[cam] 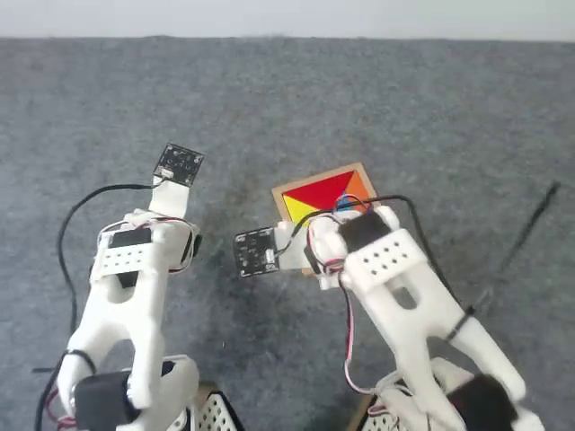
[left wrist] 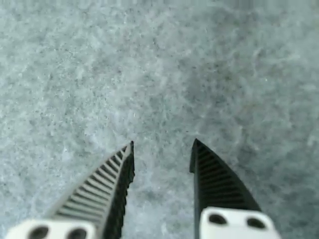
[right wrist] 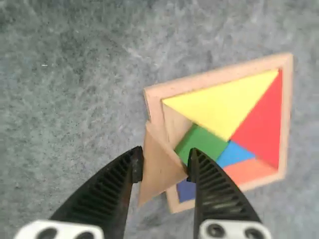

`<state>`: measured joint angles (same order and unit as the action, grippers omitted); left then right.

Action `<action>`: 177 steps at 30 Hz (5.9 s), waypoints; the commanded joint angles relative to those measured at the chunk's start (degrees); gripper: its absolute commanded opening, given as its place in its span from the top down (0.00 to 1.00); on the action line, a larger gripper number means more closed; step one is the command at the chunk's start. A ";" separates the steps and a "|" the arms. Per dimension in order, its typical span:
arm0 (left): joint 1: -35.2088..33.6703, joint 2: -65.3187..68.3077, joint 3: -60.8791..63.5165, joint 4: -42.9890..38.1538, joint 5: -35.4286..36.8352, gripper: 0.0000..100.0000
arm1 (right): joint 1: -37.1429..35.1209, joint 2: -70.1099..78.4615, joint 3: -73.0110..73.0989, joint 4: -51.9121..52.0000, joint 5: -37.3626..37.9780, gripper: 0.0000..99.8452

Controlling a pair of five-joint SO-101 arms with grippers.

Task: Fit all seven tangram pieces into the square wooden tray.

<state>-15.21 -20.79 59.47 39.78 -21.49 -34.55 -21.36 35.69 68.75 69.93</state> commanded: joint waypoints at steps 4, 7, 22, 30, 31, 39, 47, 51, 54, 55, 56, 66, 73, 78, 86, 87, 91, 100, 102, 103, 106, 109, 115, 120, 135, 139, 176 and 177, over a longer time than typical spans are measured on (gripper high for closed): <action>-0.53 -1.41 -0.40 -1.14 -0.70 0.82 | -1.27 12.09 -9.67 -1.19 3.34 0.89; -0.53 -1.23 -0.22 -2.37 -0.79 0.82 | -1.36 15.43 -11.43 -1.10 5.54 0.89; -0.53 -1.23 -0.13 -2.55 -0.70 0.82 | 1.54 22.29 -11.60 -4.88 9.76 0.88; -0.53 -1.23 -0.13 -2.55 -0.70 0.82 | 2.51 22.64 -11.60 -6.55 10.11 0.73; -0.53 -1.23 -0.13 -2.55 -0.70 0.82 | 2.51 22.64 -11.60 -6.55 10.11 0.70; -0.53 -1.14 -0.13 -2.55 -0.70 0.82 | 4.00 21.93 -11.60 -6.02 9.85 0.61; -0.53 -1.14 -0.04 -2.64 -0.79 0.82 | 5.14 16.04 -11.25 -6.55 -2.02 0.62; -0.53 -1.14 -0.04 -2.64 -0.79 0.82 | 4.88 16.31 -8.70 -8.92 -10.64 0.62; -0.53 -1.14 -0.04 -2.64 -0.79 0.82 | 6.29 18.15 -4.13 -17.36 -15.91 0.65; -0.53 -1.14 -0.04 -2.64 -0.79 0.82 | 6.46 18.33 -3.08 -19.12 -18.73 0.69; -0.53 -1.14 -0.04 -2.64 -0.79 0.82 | 6.46 18.33 -2.81 -19.74 -21.27 0.74; -0.53 -1.14 -0.04 -2.64 -0.79 0.82 | 8.84 14.20 -2.81 -17.71 -32.97 0.90; -0.53 -1.14 -0.04 -2.64 -0.79 0.82 | 6.37 10.95 -2.81 -8.48 -34.46 0.93; -0.53 -1.14 0.04 -2.64 -0.79 0.82 | 6.11 12.00 -1.49 -10.86 -40.26 0.94; -0.53 -1.14 0.04 -2.64 -0.79 0.82 | 6.55 21.49 -0.09 -19.03 -40.26 0.94; -0.53 -1.14 0.04 -2.64 -0.79 0.82 | 6.99 21.23 -0.09 -19.21 -40.26 0.94; -0.53 -1.14 0.04 -2.64 -0.79 0.82 | 8.22 17.27 0.35 -18.77 -40.26 0.94; -0.53 -1.14 0.04 -2.64 -0.79 0.82 | 8.92 -1.10 0.35 -12.53 -40.53 0.94; -0.53 -1.14 0.04 -2.64 -0.79 0.82 | 11.30 -4.44 0.62 -12.97 -40.62 0.94; -0.53 -1.14 0.13 -2.64 -0.79 0.83 | 12.97 -5.58 0.62 -13.23 -40.79 0.94; -0.18 -1.67 0.84 -2.90 -0.70 0.83 | 19.74 -6.99 1.05 -14.55 -46.33 0.94; 1.32 -3.60 3.30 -6.07 -0.79 0.91 | 25.19 -9.63 5.89 -17.27 -48.62 0.94; 2.73 -16.53 13.41 -12.84 -0.62 0.99 | 27.91 -26.51 28.92 -34.51 -48.35 0.94; 2.81 -30.51 23.60 -19.08 -0.62 0.98 | 30.73 -40.04 38.42 -39.08 -54.77 0.96; 2.46 -63.03 37.32 -2.55 -0.70 0.98 | 39.34 -63.08 55.30 -20.26 -58.99 0.95; 2.29 -66.11 37.32 9.41 -0.79 0.98 | 39.60 -71.87 61.27 -21.76 -58.90 0.96; 2.46 -83.25 37.05 32.97 -0.70 0.98 | 28.26 -82.24 59.34 6.73 -58.99 0.96; 2.46 -83.25 37.05 32.97 -0.70 0.98 | 28.09 -82.24 59.52 6.55 -58.99 0.96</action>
<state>-12.92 -102.99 97.10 72.57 -21.93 -5.01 -102.86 95.65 74.02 11.38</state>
